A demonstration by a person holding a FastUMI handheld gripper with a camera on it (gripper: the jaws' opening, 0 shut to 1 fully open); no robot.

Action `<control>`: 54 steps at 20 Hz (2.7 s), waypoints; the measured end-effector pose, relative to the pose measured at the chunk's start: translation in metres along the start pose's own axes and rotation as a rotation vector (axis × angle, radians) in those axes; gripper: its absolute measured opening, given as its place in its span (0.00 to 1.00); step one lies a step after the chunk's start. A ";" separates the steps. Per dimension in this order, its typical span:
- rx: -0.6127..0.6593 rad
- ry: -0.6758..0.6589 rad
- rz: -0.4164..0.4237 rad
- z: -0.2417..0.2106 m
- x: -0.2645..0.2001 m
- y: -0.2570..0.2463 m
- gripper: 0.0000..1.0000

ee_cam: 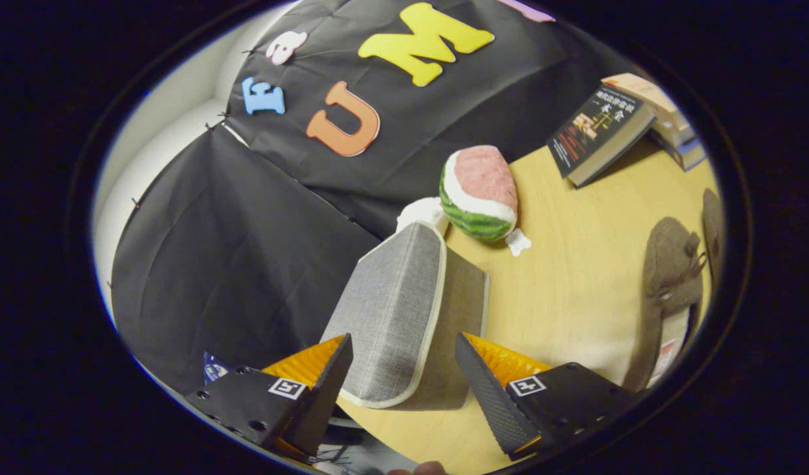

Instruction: Open the storage box then place both shoes into the box .Put the left shoe in first, then the right shoe, with the right side of both shoes facing outward in a uniform manner.

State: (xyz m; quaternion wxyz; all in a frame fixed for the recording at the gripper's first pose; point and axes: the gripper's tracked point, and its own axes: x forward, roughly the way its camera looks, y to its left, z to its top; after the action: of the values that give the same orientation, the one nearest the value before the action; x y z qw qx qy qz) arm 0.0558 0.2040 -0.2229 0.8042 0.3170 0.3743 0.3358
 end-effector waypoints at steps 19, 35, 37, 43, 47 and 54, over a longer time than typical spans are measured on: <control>0.264 0.152 0.147 0.005 0.020 0.008 0.53; -0.050 0.084 0.238 0.043 -0.001 0.178 0.02; -0.108 0.096 0.249 0.036 0.016 0.204 0.02; -0.263 0.139 0.229 0.003 0.070 0.263 0.07; -0.354 0.151 0.214 -0.015 0.108 0.290 0.17; -0.434 0.129 0.142 -0.034 0.127 0.290 0.75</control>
State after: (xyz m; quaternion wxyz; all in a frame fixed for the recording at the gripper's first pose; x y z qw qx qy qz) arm 0.0035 0.4775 -0.0691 0.8024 0.1403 0.3207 0.4834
